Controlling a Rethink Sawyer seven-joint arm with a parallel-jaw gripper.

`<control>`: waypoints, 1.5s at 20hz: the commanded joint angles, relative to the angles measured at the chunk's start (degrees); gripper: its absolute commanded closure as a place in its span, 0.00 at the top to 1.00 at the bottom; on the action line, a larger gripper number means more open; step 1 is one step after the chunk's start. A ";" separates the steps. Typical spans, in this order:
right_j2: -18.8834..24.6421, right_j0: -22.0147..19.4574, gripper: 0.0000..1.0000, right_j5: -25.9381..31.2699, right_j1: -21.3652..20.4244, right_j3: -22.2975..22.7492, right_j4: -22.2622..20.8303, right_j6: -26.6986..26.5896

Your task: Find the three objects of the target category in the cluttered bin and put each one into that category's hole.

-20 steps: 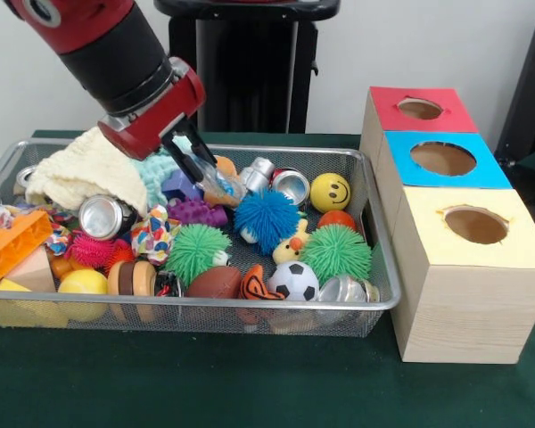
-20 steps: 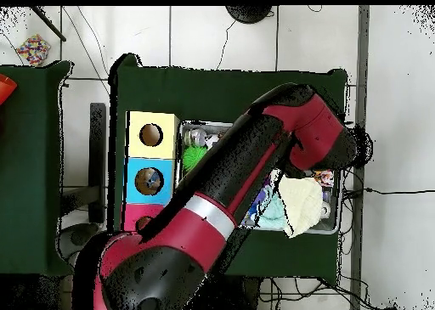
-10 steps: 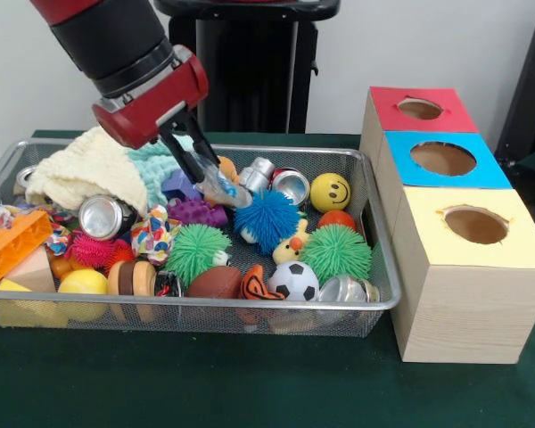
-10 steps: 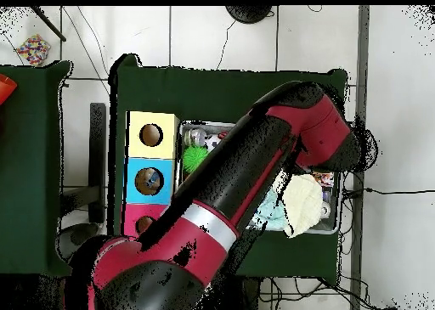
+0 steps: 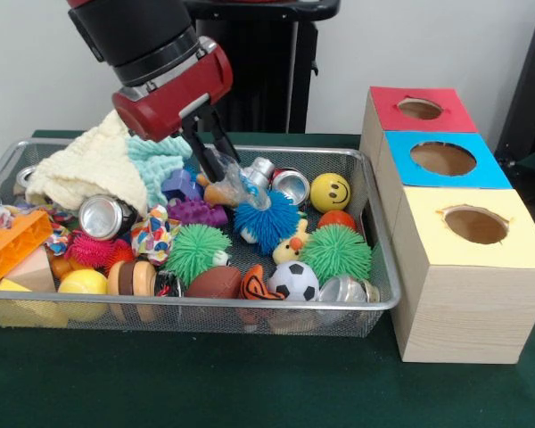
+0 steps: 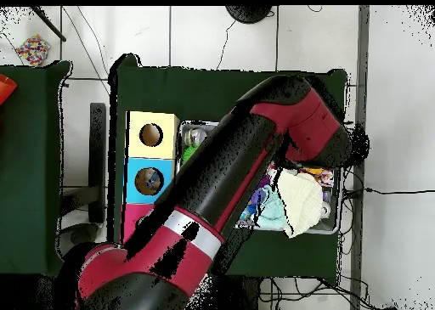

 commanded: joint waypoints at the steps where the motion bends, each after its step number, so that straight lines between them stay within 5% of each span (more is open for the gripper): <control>1: 5.77 0.36 0.00 -3.03 -3.27 -0.79 1.46 5.33; 15: 3.87 8.32 0.00 0.14 -8.97 7.31 1.64 5.24; 30: 2.47 12.44 0.00 3.44 -6.18 8.72 -0.52 7.45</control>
